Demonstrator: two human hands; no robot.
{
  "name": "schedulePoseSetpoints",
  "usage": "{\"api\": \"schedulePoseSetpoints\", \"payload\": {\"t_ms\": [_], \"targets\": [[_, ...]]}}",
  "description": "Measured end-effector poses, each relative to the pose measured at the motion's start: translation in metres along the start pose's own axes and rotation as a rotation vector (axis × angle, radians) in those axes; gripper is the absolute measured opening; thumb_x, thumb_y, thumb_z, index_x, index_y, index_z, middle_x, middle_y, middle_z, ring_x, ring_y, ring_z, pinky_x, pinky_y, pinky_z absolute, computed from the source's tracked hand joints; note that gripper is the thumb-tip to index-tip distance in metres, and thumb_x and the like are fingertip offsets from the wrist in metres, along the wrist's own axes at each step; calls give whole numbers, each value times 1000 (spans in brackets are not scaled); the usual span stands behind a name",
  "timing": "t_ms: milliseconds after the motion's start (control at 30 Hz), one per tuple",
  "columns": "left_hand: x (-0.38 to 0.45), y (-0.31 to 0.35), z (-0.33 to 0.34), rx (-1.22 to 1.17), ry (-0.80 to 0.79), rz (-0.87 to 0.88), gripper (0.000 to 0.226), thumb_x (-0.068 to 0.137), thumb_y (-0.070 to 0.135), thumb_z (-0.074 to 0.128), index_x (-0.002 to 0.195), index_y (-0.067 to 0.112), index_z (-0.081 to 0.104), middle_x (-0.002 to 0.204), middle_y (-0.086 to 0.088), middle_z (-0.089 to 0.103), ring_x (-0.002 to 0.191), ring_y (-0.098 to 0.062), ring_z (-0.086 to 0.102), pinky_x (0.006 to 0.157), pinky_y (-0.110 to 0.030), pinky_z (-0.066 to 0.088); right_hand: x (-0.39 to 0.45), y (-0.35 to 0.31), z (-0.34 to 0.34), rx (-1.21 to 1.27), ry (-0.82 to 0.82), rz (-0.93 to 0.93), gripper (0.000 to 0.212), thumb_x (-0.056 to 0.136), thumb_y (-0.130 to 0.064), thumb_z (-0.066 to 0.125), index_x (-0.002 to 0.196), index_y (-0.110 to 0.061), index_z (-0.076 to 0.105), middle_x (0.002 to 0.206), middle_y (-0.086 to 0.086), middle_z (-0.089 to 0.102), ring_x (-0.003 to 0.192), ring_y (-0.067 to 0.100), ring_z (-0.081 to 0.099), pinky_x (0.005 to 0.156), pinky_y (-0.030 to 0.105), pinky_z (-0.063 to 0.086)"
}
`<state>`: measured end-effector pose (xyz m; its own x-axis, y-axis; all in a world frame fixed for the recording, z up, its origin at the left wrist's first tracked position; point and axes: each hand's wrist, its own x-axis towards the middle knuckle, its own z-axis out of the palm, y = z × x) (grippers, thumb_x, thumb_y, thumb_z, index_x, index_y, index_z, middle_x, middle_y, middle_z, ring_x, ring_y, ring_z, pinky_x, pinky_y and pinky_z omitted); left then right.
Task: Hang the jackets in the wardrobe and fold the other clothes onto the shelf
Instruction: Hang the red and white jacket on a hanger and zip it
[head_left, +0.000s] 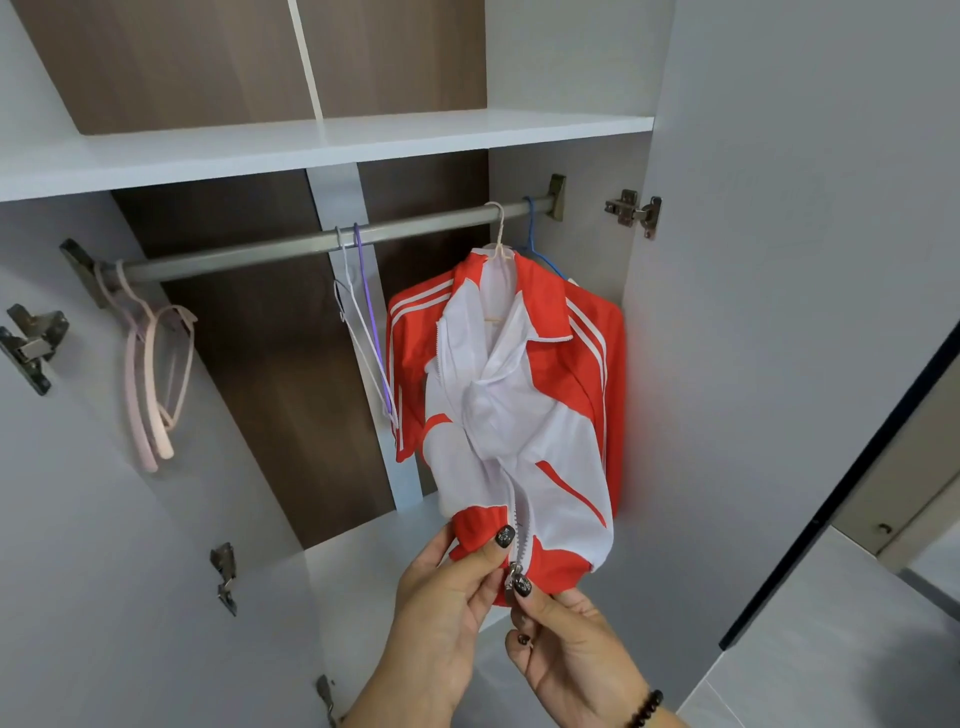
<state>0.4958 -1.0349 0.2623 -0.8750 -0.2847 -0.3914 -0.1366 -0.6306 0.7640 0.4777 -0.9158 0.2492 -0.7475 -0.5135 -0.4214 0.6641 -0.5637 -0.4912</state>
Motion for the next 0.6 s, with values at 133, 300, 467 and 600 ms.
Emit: {"api": "schedulePoseSetpoints", "payload": {"t_ms": [133, 300, 467, 600], "targets": [[3, 1, -4, 0, 13, 9, 57, 51, 10, 83, 107, 12, 70, 100, -10, 75, 85, -25, 74, 55, -25, 56, 3, 5, -1, -7, 30, 5, 23, 63, 6, 69, 86, 0, 73, 68, 10, 62, 43, 10, 49, 39, 21, 41], [7, 1, -8, 17, 23, 2, 62, 50, 13, 86, 110, 12, 69, 104, -11, 75, 90, -27, 74, 59, -28, 58, 6, 6, 3, -7, 42, 9, 24, 63, 5, 70, 86, -1, 73, 65, 8, 61, 43, 9, 48, 39, 20, 41], [10, 1, -12, 12, 32, 1, 60, 56, 7, 85, 114, 9, 68, 105, -12, 74, 91, -28, 73, 61, -27, 57, 10, 8, 6, -8, 65, 10, 22, 66, 4, 68, 87, -1, 70, 66, 8, 61, 42, 9, 47, 39, 19, 39], [11, 4, -14, 58, 44, 42, 59, 55, 11, 86, 112, 12, 69, 102, -9, 75, 88, -25, 74, 59, -24, 57, 12, 11, 7, -21, 96, 14, 25, 64, 1, 70, 89, -3, 69, 66, 6, 58, 43, 8, 45, 40, 19, 38]]}}
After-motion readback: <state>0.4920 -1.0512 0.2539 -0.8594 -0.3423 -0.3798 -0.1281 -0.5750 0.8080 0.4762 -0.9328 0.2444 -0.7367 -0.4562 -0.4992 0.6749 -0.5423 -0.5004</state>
